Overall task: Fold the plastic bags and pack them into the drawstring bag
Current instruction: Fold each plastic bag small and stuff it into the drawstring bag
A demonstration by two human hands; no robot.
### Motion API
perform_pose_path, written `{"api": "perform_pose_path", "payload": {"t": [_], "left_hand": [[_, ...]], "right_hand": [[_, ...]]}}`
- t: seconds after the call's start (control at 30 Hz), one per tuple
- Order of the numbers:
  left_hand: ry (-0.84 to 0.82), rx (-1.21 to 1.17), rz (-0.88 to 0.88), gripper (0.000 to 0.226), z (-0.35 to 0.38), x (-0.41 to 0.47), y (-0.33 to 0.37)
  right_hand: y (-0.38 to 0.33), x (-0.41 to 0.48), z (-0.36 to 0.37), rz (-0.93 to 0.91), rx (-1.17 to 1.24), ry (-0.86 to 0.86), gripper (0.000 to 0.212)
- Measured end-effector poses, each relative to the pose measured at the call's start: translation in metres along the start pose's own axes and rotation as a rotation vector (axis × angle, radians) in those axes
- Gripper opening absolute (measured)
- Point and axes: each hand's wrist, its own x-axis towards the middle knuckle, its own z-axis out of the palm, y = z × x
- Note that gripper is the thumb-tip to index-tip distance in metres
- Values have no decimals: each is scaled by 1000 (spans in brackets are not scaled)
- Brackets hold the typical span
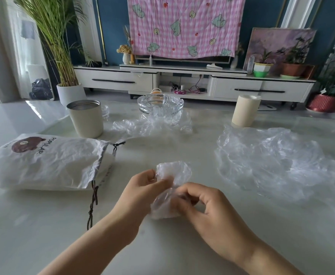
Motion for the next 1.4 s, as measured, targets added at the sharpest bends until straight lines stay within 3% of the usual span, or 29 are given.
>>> {"api": "perform_pose_path", "payload": {"t": [0.17,0.23,0.3,0.43,0.6,0.67,0.73,0.77,0.83,0.93,1.0,1.07,1.17,1.3,1.4], "left_hand": [[-93,-109,-91,39,5,-1,3],[-92,-21,-29,52,7,-1,0],[-25,157,97,64,12,-5,-5],[130,281,267,34,19,-6,-11],[224,304,340,37,14,-5,-8],[212,269,340,30,12,-4,-7],[147,205,313,21,12,-4,-6],[109,185,309,20,14,-5,-4],[54,174,330,24,16,-6,-3],[-2,143,310,40,17,-8,-2],[-45,54,192,34,15,-7,-1],[-101,-91,40,26,11,-5,1],[-132,-261,-109,32,8,-1,5],[-140,50,-77,49,8,-3,1],[-50,217,45,24,9,-2,-7]], "right_hand": [[0,4,0,158,9,79,30],[0,4,-1,182,-33,102,34],[-4,5,1,191,13,124,35],[-3,6,5,178,58,169,38],[-3,1,3,304,34,298,21],[-3,2,-1,419,189,294,44],[-5,4,-5,502,531,189,72],[-7,5,-7,502,675,112,70],[-11,6,-9,441,810,22,41],[-9,9,-12,428,879,76,16],[-3,11,-14,445,866,143,13],[2,13,-17,456,831,195,33],[1,10,-19,356,543,157,51],[-2,10,-17,227,221,132,58],[-6,9,-14,195,97,58,53]]}}
